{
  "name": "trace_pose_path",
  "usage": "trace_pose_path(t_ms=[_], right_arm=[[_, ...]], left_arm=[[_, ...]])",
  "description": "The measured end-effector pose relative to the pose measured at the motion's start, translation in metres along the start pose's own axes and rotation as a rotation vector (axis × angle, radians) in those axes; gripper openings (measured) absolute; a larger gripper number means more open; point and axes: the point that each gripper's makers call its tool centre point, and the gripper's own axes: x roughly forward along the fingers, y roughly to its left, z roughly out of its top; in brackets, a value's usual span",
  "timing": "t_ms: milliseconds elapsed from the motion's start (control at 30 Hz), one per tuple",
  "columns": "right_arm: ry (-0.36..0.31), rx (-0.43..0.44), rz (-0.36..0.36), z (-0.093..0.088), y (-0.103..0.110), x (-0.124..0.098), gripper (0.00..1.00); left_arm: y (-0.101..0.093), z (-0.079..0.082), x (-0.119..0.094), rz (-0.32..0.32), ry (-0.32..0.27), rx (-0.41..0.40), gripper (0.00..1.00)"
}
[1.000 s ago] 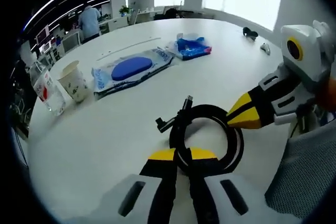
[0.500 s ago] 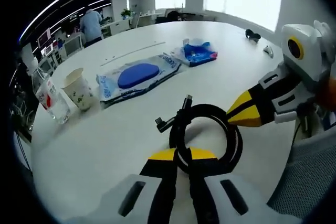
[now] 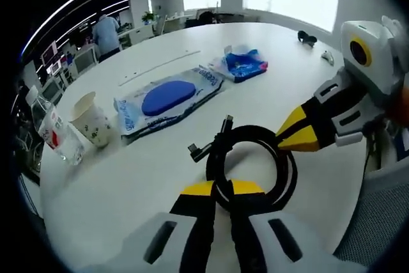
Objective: Arrange the tabletop items into an orderly group along one side of the table until the central work area is clear of visible clutter.
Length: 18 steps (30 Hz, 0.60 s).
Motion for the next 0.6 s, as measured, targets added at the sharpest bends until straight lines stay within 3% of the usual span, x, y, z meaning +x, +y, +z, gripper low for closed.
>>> trace_pose_path(t_ms=[300, 500, 600], right_arm=[[0.013, 0.002, -0.015, -0.005, -0.012, 0.007, 0.00], [0.032, -0.076, -0.006, -0.011, -0.013, 0.013, 0.00], [0.023, -0.015, -0.013, -0.011, -0.016, 0.015, 0.00]], left_arm=[[0.004, 0.004, 0.015, -0.010, 0.021, 0.021, 0.06], [0.008, 0.007, 0.022, -0.007, 0.027, 0.043, 0.04], [0.011, 0.008, 0.025, -0.006, 0.023, 0.018, 0.04]])
